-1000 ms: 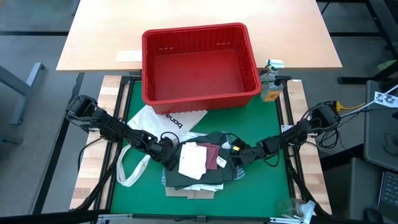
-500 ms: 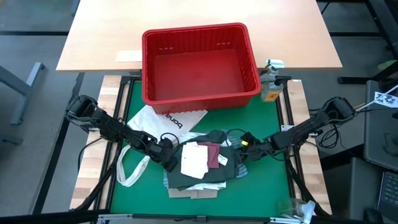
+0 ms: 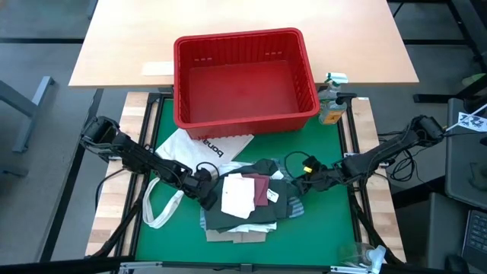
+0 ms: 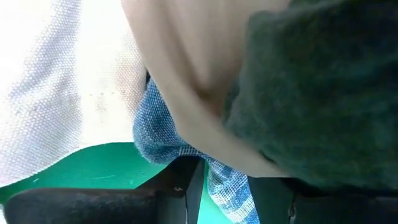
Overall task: Fold Laundry from Bin
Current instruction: Put the folded clothes into the red bin
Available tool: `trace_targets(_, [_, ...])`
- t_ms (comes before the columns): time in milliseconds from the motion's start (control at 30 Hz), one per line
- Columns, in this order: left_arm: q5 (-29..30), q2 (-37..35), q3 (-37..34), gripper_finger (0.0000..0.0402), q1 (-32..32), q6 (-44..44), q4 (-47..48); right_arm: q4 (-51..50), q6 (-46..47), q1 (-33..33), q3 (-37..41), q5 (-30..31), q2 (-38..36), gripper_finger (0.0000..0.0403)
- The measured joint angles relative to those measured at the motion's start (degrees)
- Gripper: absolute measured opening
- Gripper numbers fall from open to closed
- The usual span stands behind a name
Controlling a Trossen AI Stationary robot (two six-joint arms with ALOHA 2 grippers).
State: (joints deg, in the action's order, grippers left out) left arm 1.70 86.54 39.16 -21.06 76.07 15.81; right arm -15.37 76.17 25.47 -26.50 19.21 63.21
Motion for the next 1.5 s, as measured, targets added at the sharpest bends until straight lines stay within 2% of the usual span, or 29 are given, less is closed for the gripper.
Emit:
trace_targets(167, [-0.3,0.0,0.0,0.0100,0.0,0.0,0.0,0.3,-1.9,0.7,0.0,-4.0,-3.0,0.0150])
trace_targets(267, [-0.4,0.0,0.0,0.0098,0.0,0.0,0.0,1.0,-2.1,3.0,-0.1,-4.3,-5.3,0.0150])
trace_targets(367, [-0.1,0.0,0.0,0.0097,0.0,0.0,0.0,4.5,-3.1,6.2,-0.1,-4.2,-6.8,0.0150])
trace_targets(500, [0.3,0.0,0.0,0.0097,0.0,0.0,0.0,14.0,-6.0,12.2,-0.1,-4.0,-6.4,0.0150])
trace_targets(700, [0.4,0.0,0.0,0.0097,0.0,-0.1,0.0,21.3,-6.4,19.6,-0.1,-0.3,-1.9,0.0150])
trace_targets(900, [0.5,0.0,0.0,0.0097,0.0,0.0,0.0,23.4,-5.9,23.2,-0.1,-3.3,5.2,0.0150])
trace_targets(1133, [0.5,0.0,0.0,0.0097,0.0,0.0,0.0,25.9,-5.8,23.7,-0.1,-8.7,13.1,0.0150])
trace_targets(1500, [0.6,0.0,0.0,0.0097,0.0,0.0,0.0,26.0,-5.7,23.6,-0.1,-6.8,20.1,0.0150])
